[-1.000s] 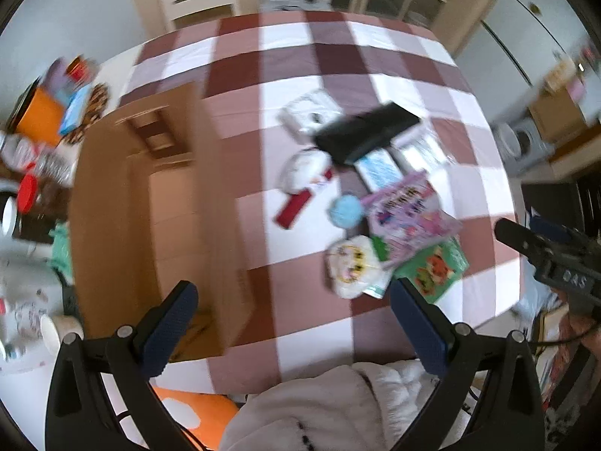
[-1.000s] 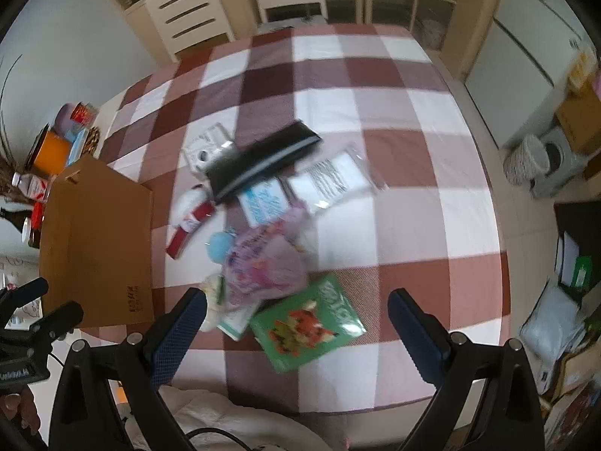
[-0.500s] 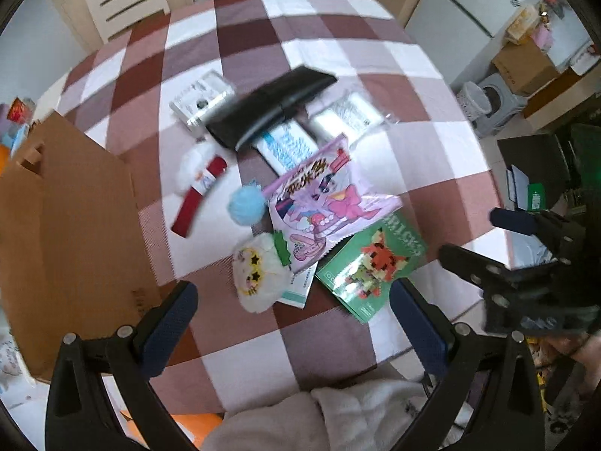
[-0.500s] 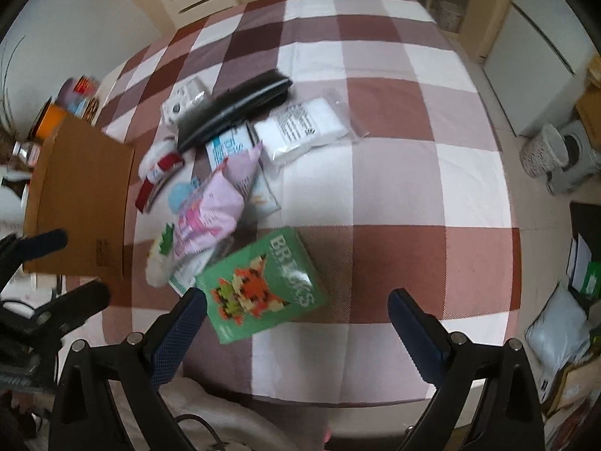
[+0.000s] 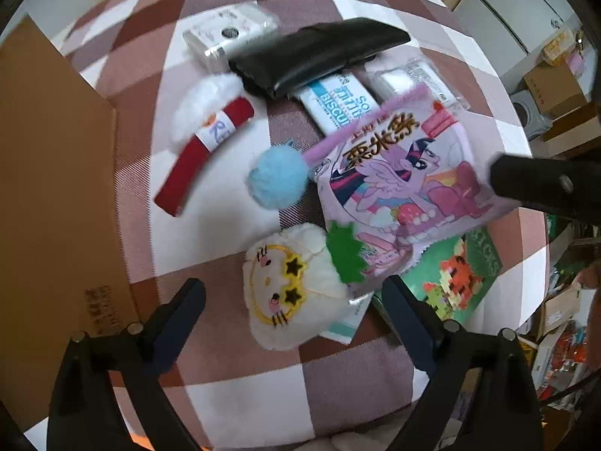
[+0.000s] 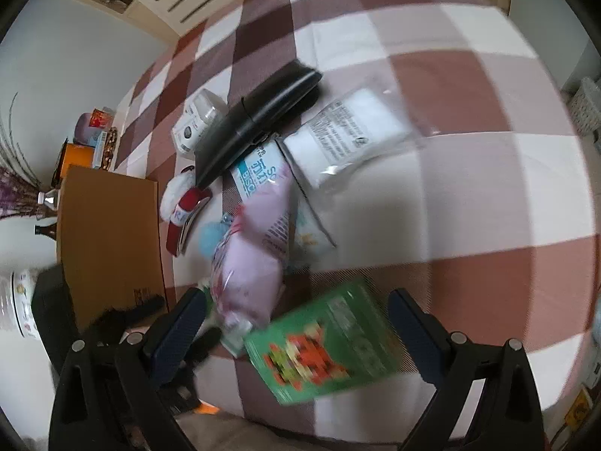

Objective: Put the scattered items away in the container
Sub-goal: 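Move both tools toward the white plush doll and pink snack bag, then grasp the white plush doll with the left tool while the right tool grasps the pink snack bag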

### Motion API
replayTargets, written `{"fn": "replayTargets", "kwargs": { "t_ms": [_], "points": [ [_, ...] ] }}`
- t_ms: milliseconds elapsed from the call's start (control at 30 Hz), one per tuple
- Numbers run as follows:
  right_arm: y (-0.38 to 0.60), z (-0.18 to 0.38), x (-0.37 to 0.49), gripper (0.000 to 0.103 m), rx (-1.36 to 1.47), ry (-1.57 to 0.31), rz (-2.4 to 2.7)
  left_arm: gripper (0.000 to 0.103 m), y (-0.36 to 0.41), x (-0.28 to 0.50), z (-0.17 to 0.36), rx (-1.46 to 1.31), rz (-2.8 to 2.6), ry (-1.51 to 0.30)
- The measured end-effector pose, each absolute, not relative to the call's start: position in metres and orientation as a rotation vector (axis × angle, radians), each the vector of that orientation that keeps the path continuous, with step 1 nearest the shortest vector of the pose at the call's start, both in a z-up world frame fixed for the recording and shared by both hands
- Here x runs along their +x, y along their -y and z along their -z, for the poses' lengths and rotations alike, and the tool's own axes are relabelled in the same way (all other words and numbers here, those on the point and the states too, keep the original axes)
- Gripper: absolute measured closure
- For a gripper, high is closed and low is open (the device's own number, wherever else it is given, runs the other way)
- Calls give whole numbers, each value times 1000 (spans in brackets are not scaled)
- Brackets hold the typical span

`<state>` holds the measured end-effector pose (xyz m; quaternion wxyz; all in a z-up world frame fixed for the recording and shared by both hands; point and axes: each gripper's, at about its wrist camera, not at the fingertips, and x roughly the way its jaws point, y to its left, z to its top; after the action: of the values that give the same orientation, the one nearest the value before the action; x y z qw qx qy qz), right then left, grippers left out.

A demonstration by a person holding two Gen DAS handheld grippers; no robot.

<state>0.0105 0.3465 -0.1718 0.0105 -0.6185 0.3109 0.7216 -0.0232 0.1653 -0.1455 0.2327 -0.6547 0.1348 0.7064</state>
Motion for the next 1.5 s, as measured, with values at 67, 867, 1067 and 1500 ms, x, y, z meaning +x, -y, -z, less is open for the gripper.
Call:
{"fn": "replayTargets", "kwargs": {
  "t_ms": [67,867,1067,1500],
  "points": [
    [-341,181,-1,4,-1967,-962,-2232,15,-164,-27,153,-1809,-1939,-351],
    [-327,176,-25,57,-1957,-928,-2338,45,-163,-44,160,-1768,-1861,-253],
    [-352,158,-2,57,-1886,-915,-2330,53,-170,-45,145,-1740,-1868,-293],
    [-371,130,34,57,-1784,-935,-2323,62,-166,-52,137,-1778,-1822,-310]
  ]
}}
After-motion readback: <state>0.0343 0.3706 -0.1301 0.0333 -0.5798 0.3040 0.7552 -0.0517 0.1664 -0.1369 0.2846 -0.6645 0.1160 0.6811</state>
